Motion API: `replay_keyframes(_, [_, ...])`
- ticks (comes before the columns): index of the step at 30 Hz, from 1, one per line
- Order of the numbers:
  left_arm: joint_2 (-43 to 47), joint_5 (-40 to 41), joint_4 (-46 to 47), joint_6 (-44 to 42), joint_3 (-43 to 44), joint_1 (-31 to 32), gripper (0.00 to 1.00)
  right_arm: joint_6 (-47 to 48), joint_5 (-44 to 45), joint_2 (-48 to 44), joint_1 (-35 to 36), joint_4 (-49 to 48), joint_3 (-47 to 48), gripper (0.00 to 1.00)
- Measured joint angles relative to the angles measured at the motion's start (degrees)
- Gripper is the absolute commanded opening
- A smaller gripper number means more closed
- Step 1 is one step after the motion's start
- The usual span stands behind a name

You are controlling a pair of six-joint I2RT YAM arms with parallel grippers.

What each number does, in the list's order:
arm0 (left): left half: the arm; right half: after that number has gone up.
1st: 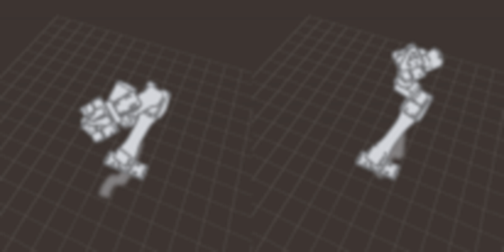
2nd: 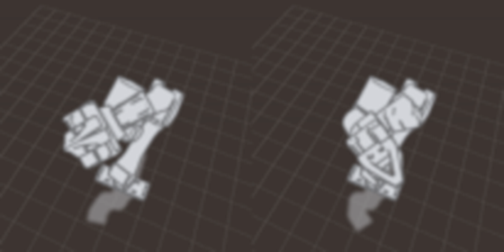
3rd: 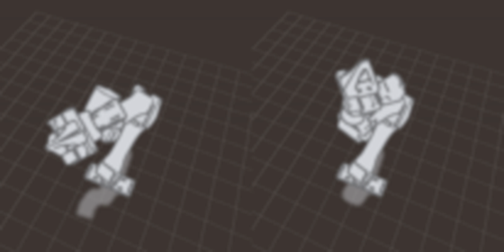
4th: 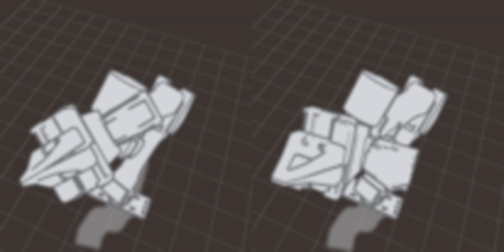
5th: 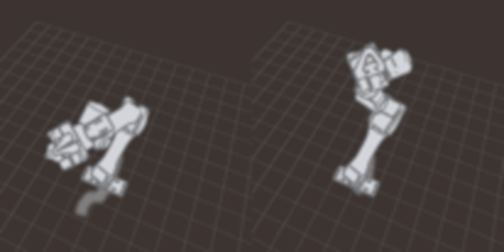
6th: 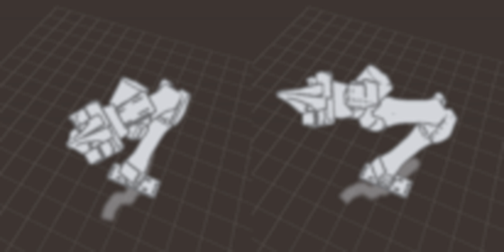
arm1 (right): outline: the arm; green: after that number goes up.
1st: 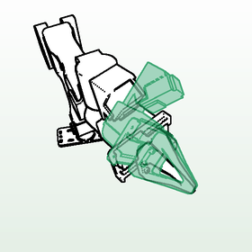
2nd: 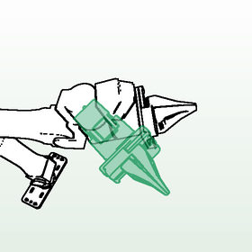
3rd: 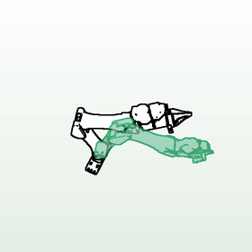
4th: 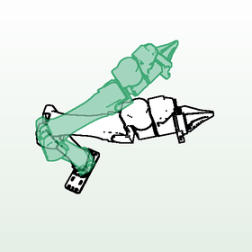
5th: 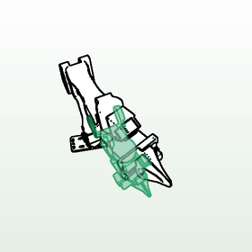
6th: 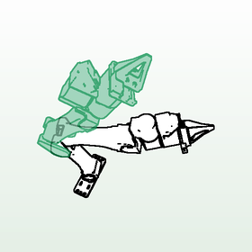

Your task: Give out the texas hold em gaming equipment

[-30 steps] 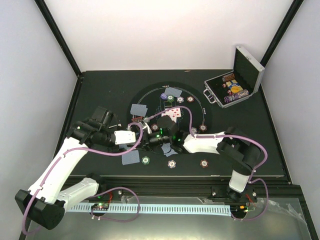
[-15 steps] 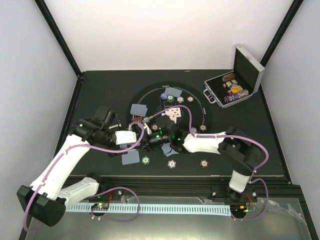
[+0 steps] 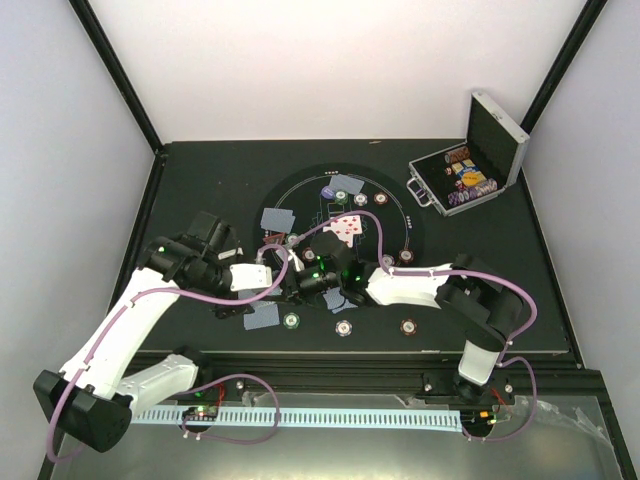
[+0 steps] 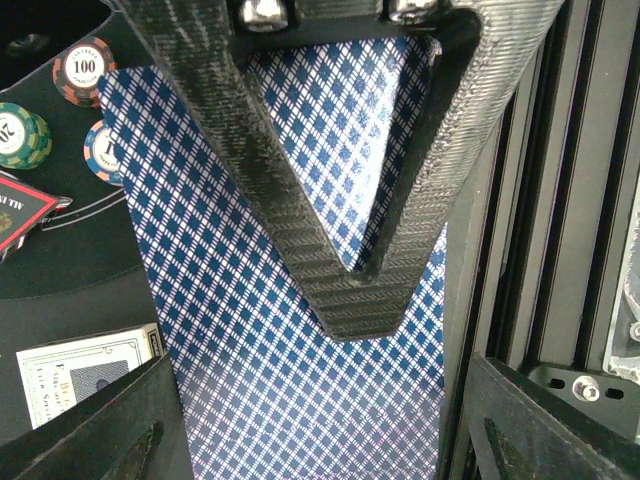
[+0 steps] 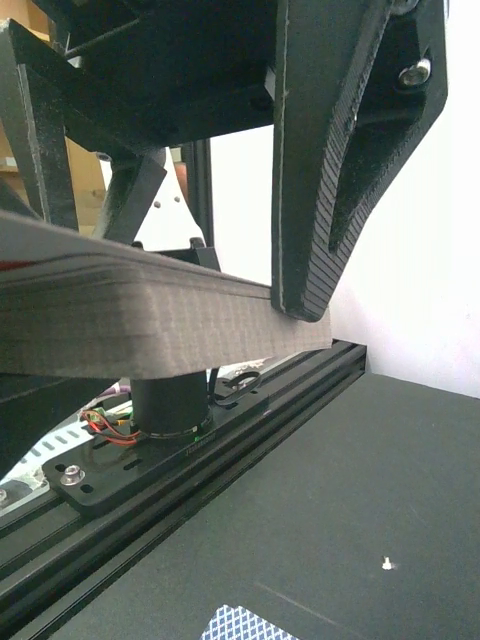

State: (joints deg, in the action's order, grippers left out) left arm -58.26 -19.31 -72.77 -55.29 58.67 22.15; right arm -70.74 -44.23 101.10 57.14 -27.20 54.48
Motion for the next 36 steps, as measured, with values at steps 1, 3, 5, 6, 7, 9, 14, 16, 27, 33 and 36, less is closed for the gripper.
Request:
replay_keyframes(1, [0.0, 0.0, 0.0, 0.0, 0.0, 0.0, 0.78, -0.1, 0.0, 0.0, 0.0, 0.0, 0.0, 0.01])
replay_keyframes(3, [0.0, -0.1, 0.0, -0.1, 0.0, 0.0, 0.79, -0.3, -0.1, 0.0, 0.0, -0.2, 0.0, 0.01])
replay_keyframes(5, [0.0, -0.2, 0.0, -0.2, 0.0, 0.0, 0.79, -0.7, -0.3, 0.0, 0.0, -0.6, 0.0, 0.01])
replay_keyframes(6, [0.0, -0.3, 0.0, -0.3, 0.0, 0.0, 0.79, -1.2, -0.5, 0.1, 0.0, -0.9, 0.0, 0.01])
replay_keyframes(7, [0.0, -0.4, 0.0, -0.3, 0.0, 0.0, 0.79, -1.6, -0.6, 0.1, 0.0, -1.2, 0.0, 0.01])
replay_keyframes(9, [0.0, -0.5, 0.0, -0.6, 0.0, 0.0, 0.79, -2.2, -0.9, 0.2, 0.0, -1.9, 0.0, 0.01])
replay_keyframes(14, [0.0, -0.8, 0.2, -1.1, 0.0, 0.0, 0.73, -3.3, -1.1, 0.2, 0.1, -2.8, 0.0, 0.01])
replay_keyframes(16, [0.0, -0.8, 0.3, -1.2, 0.0, 0.0, 0.67, -3.4, -1.4, 0.2, 0.1, -2.8, 0.0, 0.01])
replay_keyframes(27, [-0.2, -0.3, 0.4, -1.1, -0.3, -0.3, 0.77, -4.2, -1.0, 1.3, 0.2, -2.3, 0.0, 0.01])
replay_keyframes(33, [0.5, -1.7, 1.1, -1.3, -1.8, -0.3, 0.84, -4.1, -1.0, 1.3, 0.4, -2.8, 0.7, 0.01])
replay_keyframes(36, [0.7, -1.8, 1.3, -1.3, -2.2, -0.3, 0.81, -4.0, -1.0, 1.3, 0.4, -2.3, 0.9, 0.01])
